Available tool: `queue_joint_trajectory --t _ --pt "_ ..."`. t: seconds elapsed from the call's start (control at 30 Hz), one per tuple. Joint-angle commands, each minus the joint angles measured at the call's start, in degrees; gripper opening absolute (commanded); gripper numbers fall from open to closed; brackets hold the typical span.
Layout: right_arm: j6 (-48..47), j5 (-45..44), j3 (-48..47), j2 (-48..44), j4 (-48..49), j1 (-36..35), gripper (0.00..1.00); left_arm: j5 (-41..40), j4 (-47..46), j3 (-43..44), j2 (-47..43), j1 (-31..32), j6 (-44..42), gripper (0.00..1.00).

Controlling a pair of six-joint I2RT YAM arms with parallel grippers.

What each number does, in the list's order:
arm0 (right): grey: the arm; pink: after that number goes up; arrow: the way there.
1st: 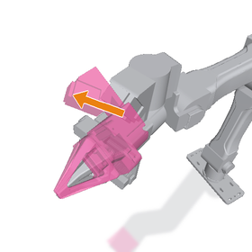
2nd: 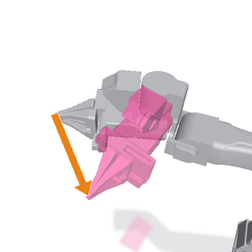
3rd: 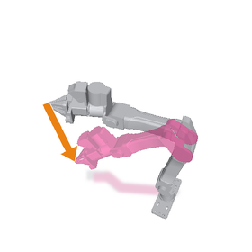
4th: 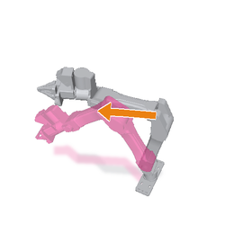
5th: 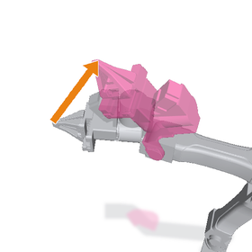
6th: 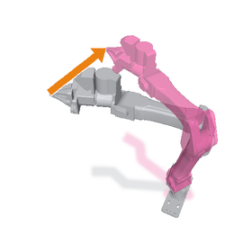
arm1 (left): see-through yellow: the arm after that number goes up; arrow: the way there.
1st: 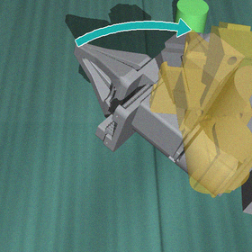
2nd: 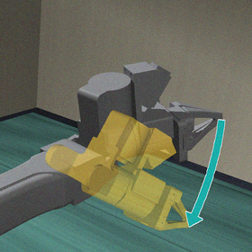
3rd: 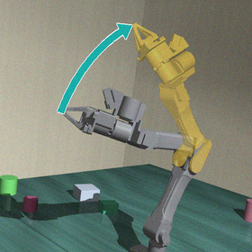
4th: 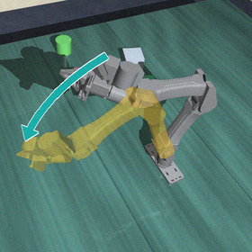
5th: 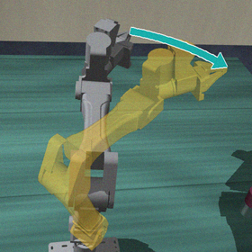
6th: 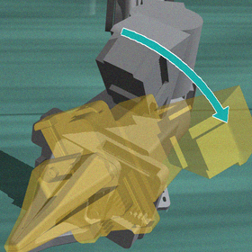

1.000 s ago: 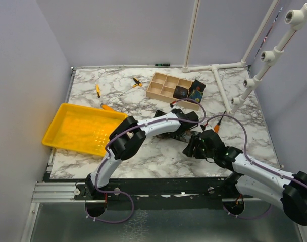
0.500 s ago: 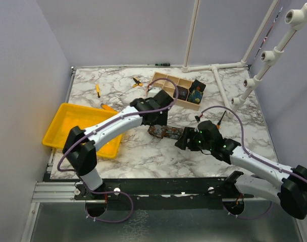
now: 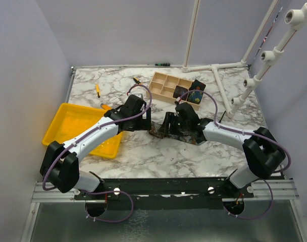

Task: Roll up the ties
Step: Roll the tie at the center of the board.

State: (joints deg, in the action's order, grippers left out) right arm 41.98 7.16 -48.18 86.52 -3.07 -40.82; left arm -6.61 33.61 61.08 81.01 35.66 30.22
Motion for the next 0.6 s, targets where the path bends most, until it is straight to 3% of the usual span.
queue_joint_trajectory --t 0.0,0.27,0.57 --pt "0.26 -1.39 -4.70 5.49 -1.73 -0.16 0.59 3.57 -3.99 -4.11 -4.09 -1.14 -0.95 0.97" --pt "-0.65 -5.21 -3.47 7.86 -4.31 1.89 0.50 6.46 -7.66 -11.50 -7.13 -1.38 -0.03 0.94" --pt "-2.18 -5.73 -0.08 6.83 -3.74 4.07 0.49 10.69 -11.45 -14.70 -6.95 -1.38 1.69 0.89"
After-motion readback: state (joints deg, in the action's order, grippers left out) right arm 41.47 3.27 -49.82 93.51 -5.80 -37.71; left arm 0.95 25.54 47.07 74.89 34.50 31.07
